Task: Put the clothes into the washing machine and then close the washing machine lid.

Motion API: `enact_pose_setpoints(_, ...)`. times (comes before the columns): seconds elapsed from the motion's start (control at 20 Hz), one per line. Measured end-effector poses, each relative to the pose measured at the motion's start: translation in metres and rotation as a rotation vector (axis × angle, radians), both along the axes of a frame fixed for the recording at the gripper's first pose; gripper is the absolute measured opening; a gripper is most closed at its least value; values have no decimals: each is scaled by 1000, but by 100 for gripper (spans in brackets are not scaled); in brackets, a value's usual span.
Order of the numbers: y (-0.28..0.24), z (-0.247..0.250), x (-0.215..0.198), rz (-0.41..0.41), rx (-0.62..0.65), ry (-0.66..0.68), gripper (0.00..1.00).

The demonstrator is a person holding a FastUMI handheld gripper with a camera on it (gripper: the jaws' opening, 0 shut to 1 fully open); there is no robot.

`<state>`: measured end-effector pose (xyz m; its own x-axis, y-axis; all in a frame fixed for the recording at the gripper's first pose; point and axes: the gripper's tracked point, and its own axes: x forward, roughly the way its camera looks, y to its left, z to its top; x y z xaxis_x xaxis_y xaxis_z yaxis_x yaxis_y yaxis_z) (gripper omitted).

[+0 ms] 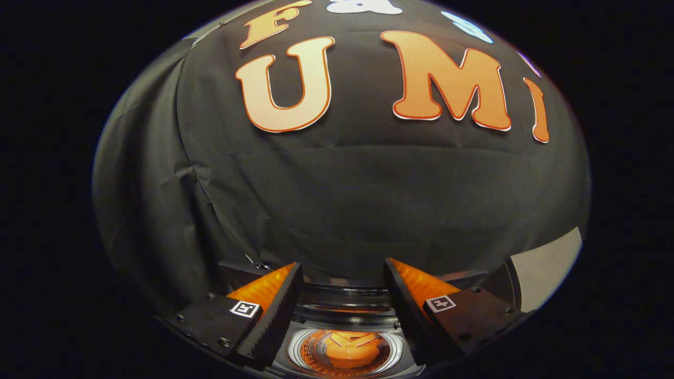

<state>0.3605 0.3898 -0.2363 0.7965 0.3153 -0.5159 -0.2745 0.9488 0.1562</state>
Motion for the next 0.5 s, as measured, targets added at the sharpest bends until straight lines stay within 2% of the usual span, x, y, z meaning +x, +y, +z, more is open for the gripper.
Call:
enact_pose_setpoints(0.2, 5, -17, 12, -15, -14, 39, 99)
enact_pose_setpoints(0.5, 5, -17, 5, -44, -19, 9, 100)
